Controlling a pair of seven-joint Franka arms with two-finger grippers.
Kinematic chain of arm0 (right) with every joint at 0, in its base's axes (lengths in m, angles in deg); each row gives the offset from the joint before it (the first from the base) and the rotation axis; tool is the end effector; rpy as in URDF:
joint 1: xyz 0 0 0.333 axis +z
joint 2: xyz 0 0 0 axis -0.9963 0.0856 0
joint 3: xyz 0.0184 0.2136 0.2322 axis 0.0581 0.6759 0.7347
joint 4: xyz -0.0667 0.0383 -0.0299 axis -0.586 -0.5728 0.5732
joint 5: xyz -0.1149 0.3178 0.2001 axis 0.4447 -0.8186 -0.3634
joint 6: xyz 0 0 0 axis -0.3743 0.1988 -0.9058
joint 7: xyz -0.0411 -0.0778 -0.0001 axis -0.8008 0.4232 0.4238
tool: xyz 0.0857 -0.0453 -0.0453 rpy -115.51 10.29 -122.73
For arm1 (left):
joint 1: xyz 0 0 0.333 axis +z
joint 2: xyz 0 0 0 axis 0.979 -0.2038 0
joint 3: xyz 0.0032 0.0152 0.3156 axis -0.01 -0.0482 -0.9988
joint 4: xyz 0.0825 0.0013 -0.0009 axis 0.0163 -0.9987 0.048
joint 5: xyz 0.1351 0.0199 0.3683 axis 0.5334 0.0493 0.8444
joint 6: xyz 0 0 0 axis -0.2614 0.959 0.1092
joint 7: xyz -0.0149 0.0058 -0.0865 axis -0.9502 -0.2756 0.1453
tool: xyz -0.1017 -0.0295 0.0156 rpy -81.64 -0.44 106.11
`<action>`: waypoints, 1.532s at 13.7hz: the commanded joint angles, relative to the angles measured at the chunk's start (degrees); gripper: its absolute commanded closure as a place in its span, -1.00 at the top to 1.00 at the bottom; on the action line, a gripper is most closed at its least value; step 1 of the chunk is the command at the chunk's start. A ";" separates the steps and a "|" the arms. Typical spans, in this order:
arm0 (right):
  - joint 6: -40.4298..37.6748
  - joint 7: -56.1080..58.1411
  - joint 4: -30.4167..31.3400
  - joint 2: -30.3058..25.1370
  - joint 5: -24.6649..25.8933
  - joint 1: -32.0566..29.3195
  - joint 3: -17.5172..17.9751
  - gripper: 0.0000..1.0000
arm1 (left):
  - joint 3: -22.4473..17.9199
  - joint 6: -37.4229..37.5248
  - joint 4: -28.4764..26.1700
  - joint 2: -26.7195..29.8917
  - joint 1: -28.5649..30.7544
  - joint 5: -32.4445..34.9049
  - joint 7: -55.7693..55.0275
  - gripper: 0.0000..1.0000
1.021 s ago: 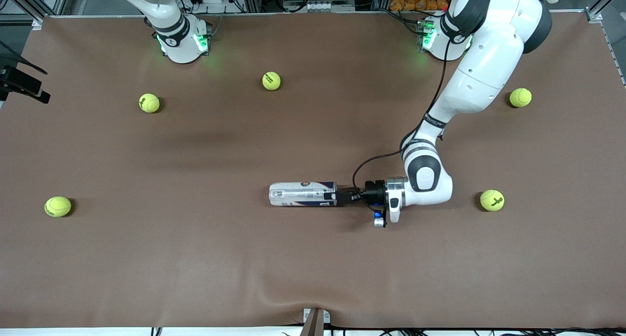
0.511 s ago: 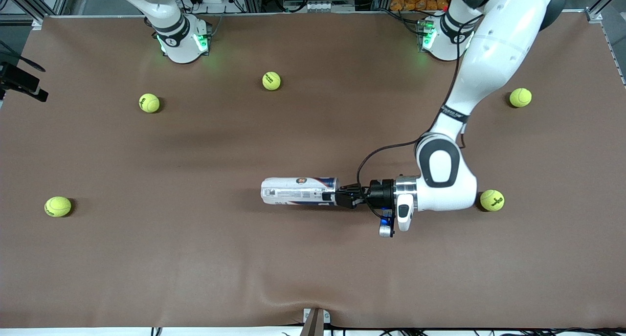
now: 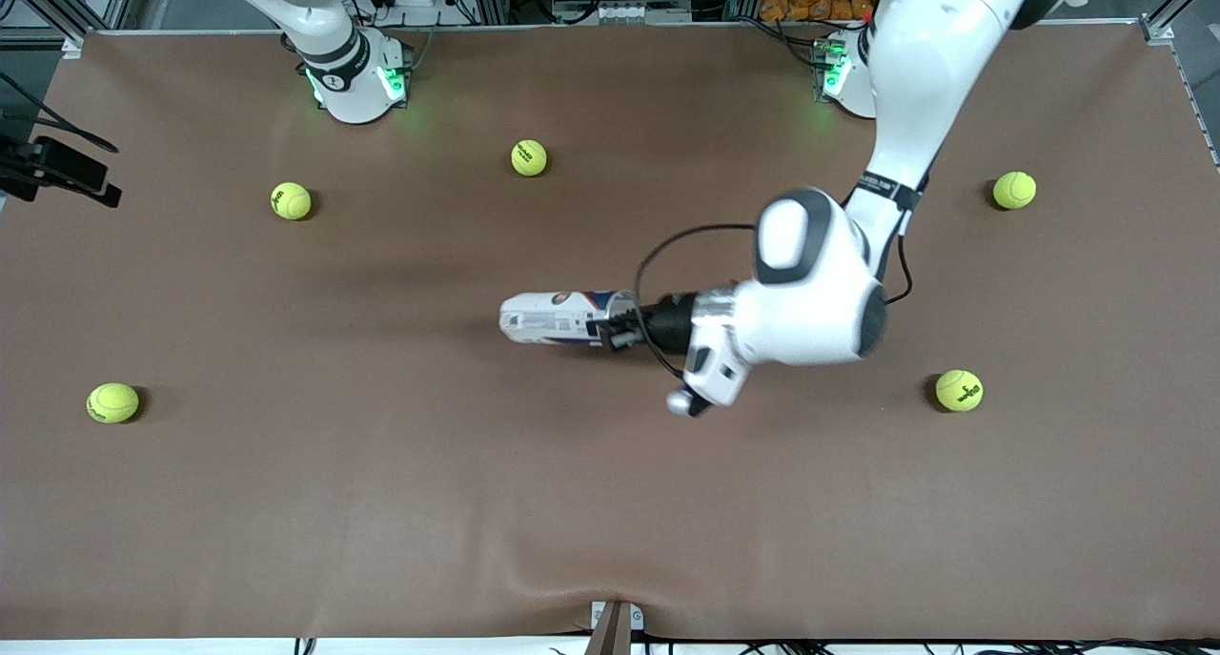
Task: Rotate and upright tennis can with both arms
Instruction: 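Lift and rotate the can upright with the left gripper onto the table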
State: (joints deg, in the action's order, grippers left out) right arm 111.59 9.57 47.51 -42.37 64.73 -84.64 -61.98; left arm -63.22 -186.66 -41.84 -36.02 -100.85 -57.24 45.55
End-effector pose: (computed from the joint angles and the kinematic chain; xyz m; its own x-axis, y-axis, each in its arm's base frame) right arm 0.5380 -0.0344 0.6486 0.9920 -0.0953 -0.0827 -0.0965 -0.9953 -0.0115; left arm 0.6148 -0.4374 0.3895 0.8622 0.2277 -0.4525 0.4707 -0.6904 0.5494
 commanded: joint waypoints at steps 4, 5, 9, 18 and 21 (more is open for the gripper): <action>-0.99 -1.24 -2.20 0.97 1.36 0.87 -0.18 1.00 | -1.00 2.75 -0.41 3.68 -8.75 32.29 -12.05 -1.00; -0.99 -1.24 -2.20 1.06 1.36 0.61 -0.18 1.00 | -1.09 3.10 -0.41 3.59 -10.94 38.26 -13.02 -1.00; -0.72 -1.41 -2.20 1.41 1.10 -0.10 -0.35 1.00 | -1.09 3.37 -0.67 2.02 -14.48 48.68 -13.30 -1.00; -1.16 -1.06 -2.11 1.23 0.31 -1.59 -0.44 1.00 | -0.92 3.28 -0.84 -0.01 -16.59 52.56 -13.03 0.99; -5.28 -1.24 -2.11 0.88 1.27 -1.68 -0.53 1.00 | -0.57 2.84 -0.49 0.60 -16.41 52.47 -12.33 1.00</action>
State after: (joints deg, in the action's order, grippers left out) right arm 108.99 9.10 46.91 -41.88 65.37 -85.66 -62.82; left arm -63.62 -183.80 -42.64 -36.25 -116.89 -6.06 32.92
